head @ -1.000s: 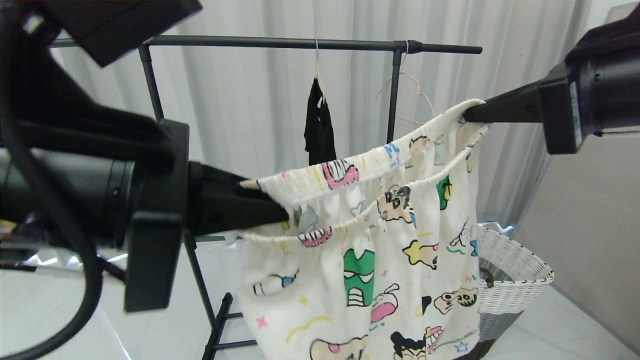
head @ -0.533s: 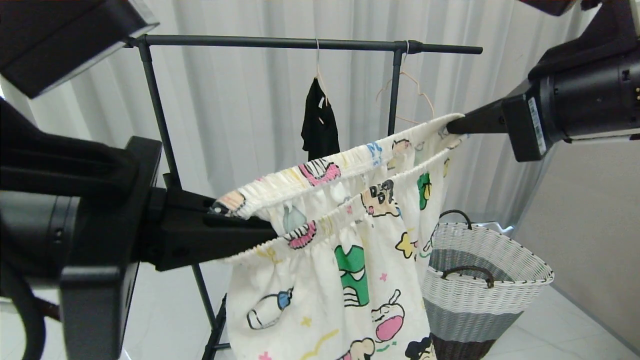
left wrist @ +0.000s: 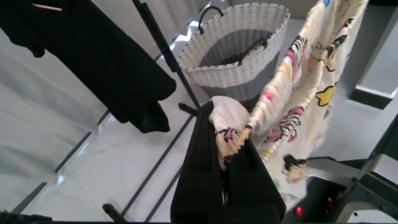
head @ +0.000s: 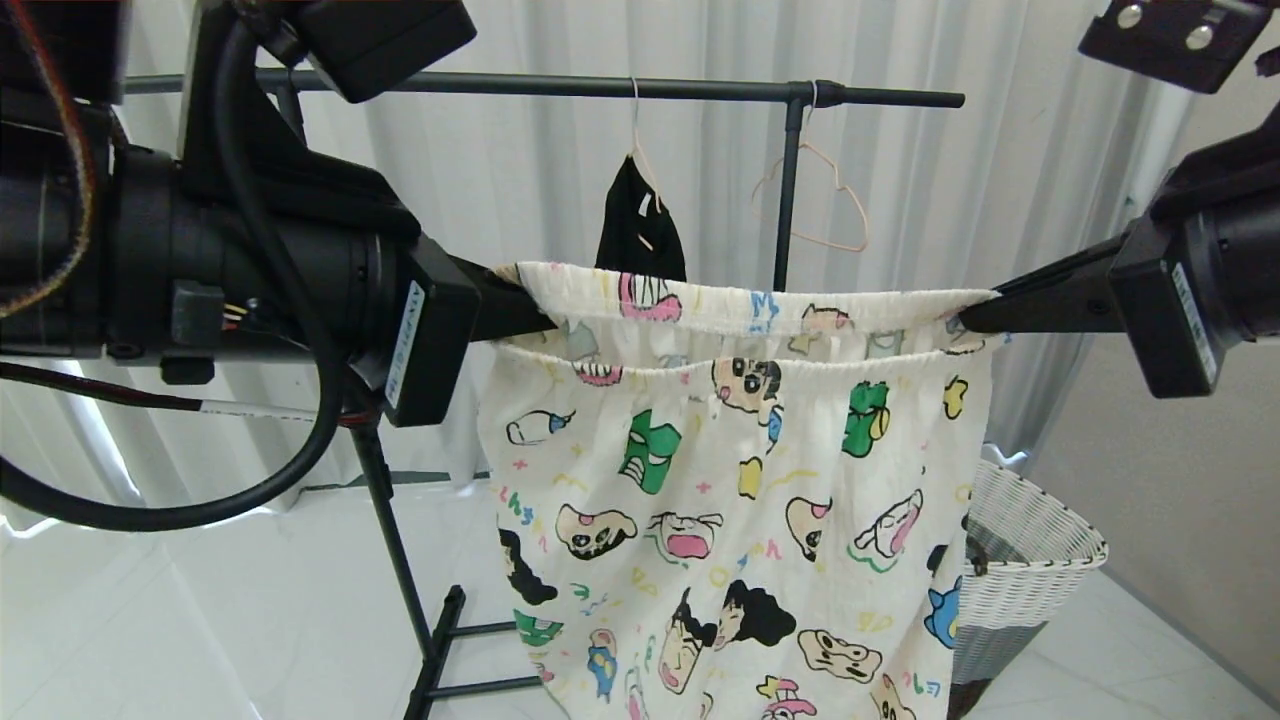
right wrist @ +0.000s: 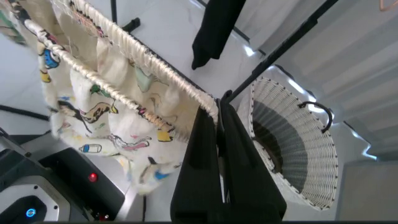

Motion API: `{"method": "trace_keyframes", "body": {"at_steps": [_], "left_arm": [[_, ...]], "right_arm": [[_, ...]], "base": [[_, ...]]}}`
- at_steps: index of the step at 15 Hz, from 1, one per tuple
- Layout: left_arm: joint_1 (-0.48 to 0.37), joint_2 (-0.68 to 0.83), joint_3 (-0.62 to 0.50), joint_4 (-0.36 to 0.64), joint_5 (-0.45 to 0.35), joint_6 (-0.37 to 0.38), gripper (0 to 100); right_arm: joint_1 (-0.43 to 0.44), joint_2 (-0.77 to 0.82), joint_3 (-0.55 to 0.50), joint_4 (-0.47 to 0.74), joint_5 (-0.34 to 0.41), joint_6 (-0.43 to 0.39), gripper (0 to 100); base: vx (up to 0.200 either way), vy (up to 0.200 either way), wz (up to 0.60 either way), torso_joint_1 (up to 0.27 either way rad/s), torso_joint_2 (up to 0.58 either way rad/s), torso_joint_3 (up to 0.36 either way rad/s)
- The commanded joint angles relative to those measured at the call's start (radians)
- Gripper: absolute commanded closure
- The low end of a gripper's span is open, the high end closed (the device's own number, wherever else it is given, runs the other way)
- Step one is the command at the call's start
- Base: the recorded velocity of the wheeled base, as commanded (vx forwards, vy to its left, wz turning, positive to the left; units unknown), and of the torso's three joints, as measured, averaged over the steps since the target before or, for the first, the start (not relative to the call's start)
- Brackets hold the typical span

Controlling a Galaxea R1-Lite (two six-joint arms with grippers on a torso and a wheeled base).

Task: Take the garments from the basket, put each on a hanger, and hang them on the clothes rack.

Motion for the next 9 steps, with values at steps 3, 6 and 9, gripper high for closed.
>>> {"method": "trace_keyframes", "body": {"at_steps": [3,6,9], "left_arm": [[-0.001,0.019,0.0,-0.001,0.069,0.004,100],[-0.001,0.059,0.005,0.001,0.262,0.006,100],[0.002,0.11,0.014,0.001,0.432,0.0,100]], "right_arm": [[0.0,-0.032,0.012,0.002,0.001,0.002,0],[-0.003,-0.093,0.072,0.002,0.005,0.005,0],[-0.005,-0.174,0.176,-0.001,0.031,0.005,0]], "base": [[0.0,0.0,0.0,0.0,0.0,0.0],[0.0,0.0,0.0,0.0,0.0,0.0],[0.0,0.0,0.0,0.0,0.0,0.0]]}}
